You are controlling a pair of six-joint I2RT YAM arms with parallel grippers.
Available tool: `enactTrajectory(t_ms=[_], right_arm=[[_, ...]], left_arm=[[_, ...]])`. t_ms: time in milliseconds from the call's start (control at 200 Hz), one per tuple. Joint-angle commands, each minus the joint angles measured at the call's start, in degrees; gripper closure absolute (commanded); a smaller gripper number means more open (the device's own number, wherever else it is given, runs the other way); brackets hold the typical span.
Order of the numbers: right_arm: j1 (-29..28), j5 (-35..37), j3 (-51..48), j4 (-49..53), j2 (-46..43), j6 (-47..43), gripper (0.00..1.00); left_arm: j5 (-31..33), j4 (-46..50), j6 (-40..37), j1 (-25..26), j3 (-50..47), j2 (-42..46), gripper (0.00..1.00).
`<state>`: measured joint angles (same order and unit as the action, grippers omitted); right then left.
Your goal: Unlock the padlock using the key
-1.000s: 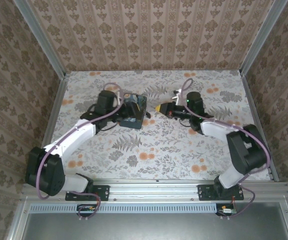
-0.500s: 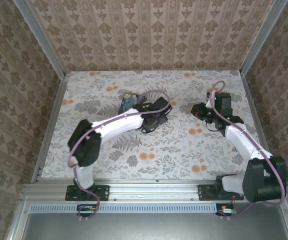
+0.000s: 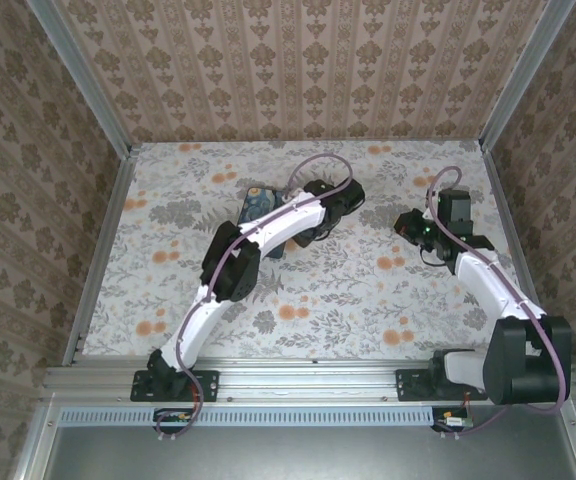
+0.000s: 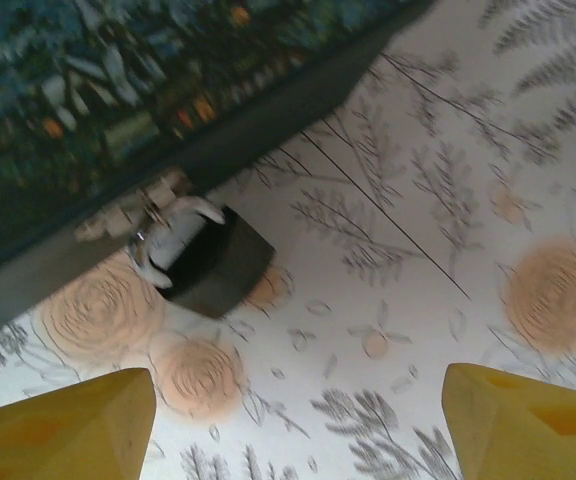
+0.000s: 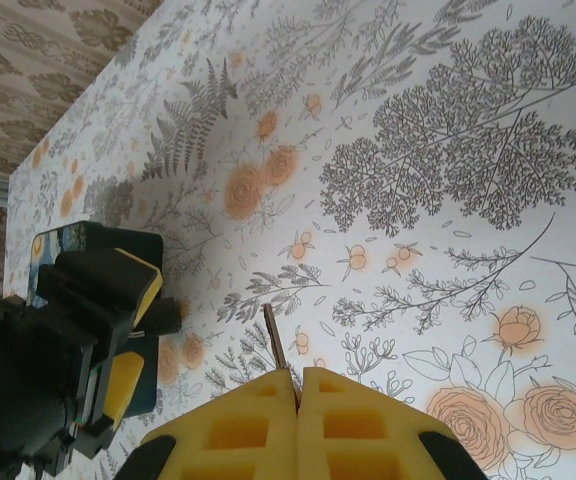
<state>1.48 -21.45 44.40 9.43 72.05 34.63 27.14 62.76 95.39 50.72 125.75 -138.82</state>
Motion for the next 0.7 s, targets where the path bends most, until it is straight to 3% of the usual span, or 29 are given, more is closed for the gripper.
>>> enactTrajectory(t_ms=[0, 300, 435, 550, 695], right_arm=[[0.15, -2.02, 1.36, -0.63, 1.30, -0.63, 1.00], [-0.54, -3.83, 1.12, -2.76, 3.70, 0.63, 1.00], [-1.83, -2.99, 1.14, -2.81, 3.53, 0.70, 1.00], [-3.58, -2.45, 1.38, -2.52, 3.93, 0.66, 1.00], [-5.02, -1.50, 1.30, -2.04, 4.19, 0.62, 1.00]], left_arm=[[2.25, 6.77, 1.90, -1.37, -0.70, 1.16, 0.24], [2.79, -2.79, -3.97, -5.02, -26.41, 18.64, 0.24], [-3.91, -19.67, -15.41, -9.33, -40.98, 26.44, 0.23], [-10.96, -24.96, -21.82, -12.06, -43.20, 26.75, 0.21], [-12.23, -25.20, -22.73, -9.97, -42.06, 27.36, 0.21]])
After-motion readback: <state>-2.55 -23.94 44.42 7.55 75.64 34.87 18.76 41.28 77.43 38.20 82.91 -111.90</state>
